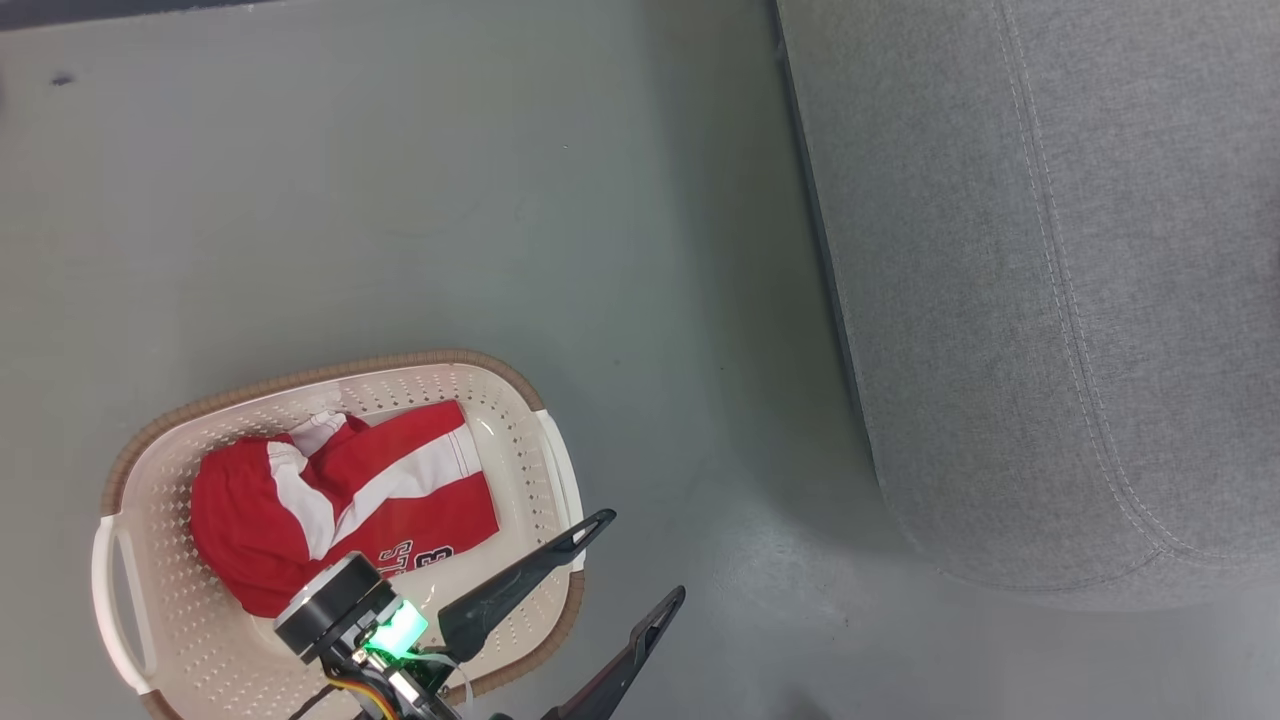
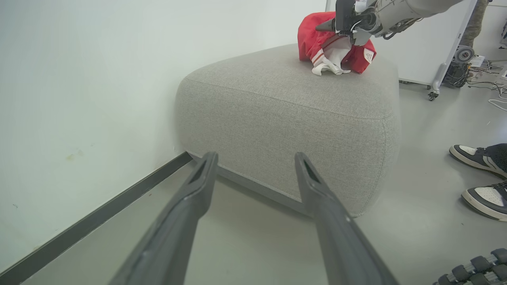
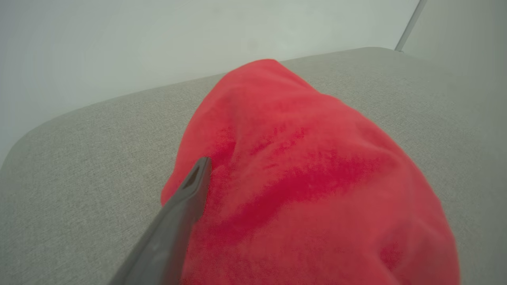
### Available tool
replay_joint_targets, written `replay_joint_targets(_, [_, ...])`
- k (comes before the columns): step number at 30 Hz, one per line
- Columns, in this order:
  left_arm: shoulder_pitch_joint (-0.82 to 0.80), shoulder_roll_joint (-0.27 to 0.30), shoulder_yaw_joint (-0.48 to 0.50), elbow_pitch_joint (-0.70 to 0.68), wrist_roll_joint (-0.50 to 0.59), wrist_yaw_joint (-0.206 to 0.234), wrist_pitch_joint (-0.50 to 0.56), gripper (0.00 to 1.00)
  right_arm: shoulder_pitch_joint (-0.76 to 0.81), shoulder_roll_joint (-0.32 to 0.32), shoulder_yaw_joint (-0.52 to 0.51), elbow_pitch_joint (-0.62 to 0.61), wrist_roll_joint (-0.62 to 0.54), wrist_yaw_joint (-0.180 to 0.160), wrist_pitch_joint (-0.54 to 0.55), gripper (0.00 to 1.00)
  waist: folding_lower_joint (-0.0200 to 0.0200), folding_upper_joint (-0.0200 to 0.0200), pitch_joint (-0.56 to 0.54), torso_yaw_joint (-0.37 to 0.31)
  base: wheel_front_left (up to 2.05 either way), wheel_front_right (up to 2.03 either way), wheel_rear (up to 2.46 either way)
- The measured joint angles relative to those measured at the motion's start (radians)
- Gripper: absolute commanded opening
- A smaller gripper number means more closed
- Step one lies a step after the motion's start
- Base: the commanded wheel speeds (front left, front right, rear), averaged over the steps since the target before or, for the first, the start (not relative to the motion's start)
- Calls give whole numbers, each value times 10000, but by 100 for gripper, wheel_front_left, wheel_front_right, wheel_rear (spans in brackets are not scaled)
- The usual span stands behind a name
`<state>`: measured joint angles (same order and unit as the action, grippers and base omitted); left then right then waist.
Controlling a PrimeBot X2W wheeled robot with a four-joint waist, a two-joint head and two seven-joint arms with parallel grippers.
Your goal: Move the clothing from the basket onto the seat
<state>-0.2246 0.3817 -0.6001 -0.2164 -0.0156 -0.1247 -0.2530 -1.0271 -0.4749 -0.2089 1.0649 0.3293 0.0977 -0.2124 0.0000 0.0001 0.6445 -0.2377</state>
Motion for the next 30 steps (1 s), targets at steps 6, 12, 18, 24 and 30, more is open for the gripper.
replay_joint_targets(6, [-4, -69, 8, 146, -221, 0, 0, 100, -264, 38, 313, 337, -73, 81, -8, 100, 0, 0, -171, -40, 0, 0, 0])
replay_joint_targets(12, [-5, -314, -17, 336, -274, 0, 0, 100, -318, 198, 500, 756, -159, 98, -4, 100, 0, 0, -466, -85, 0, 0, 0])
replay_joint_targets(18, [-19, -675, -94, 533, -393, 0, 0, 100, -210, 487, 736, 1062, -291, 167, -63, 100, 0, 0, -896, -161, 0, 0, 0])
replay_joint_targets(24, [-19, -1003, -157, 828, -464, 13, 0, 100, 195, 692, 863, 1360, -345, 167, -140, 100, -1, -1, -1435, -255, 0, 0, 0])
replay_joint_targets(30, [55, -1306, -176, 1131, -537, 27, 0, 100, 750, 1074, 882, 1455, -357, 167, -201, 100, -1, -2, -2041, -368, 0, 0, 0])
